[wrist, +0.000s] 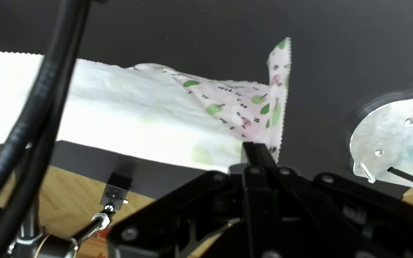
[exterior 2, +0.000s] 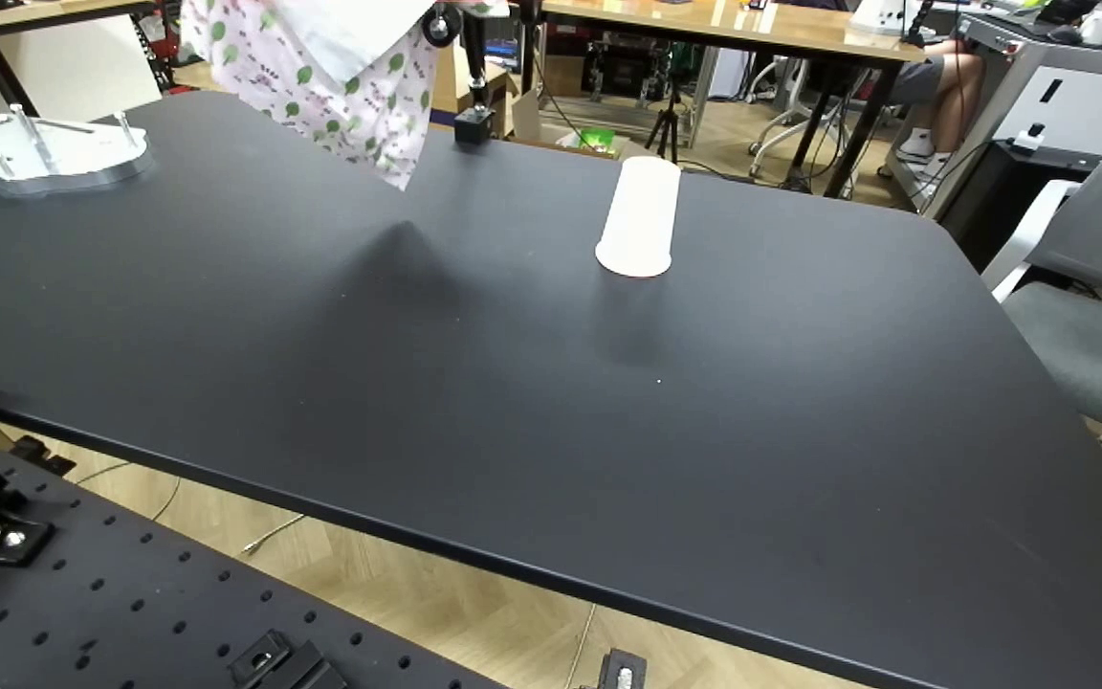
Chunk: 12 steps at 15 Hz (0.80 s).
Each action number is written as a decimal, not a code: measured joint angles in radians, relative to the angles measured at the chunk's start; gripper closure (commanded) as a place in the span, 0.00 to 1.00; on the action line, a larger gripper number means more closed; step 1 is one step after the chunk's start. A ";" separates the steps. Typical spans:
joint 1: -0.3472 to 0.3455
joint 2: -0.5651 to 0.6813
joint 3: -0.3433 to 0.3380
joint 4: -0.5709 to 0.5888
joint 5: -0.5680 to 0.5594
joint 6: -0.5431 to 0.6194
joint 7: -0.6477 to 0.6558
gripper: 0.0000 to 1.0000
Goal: Take the cloth and put it on the table
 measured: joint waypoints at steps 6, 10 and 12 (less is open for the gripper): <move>0.008 0.058 0.007 -0.010 -0.004 -0.011 0.000 1.00; -0.004 0.091 -0.004 -0.016 -0.029 -0.005 0.006 1.00; -0.008 0.105 -0.009 -0.017 -0.056 0.002 0.016 0.72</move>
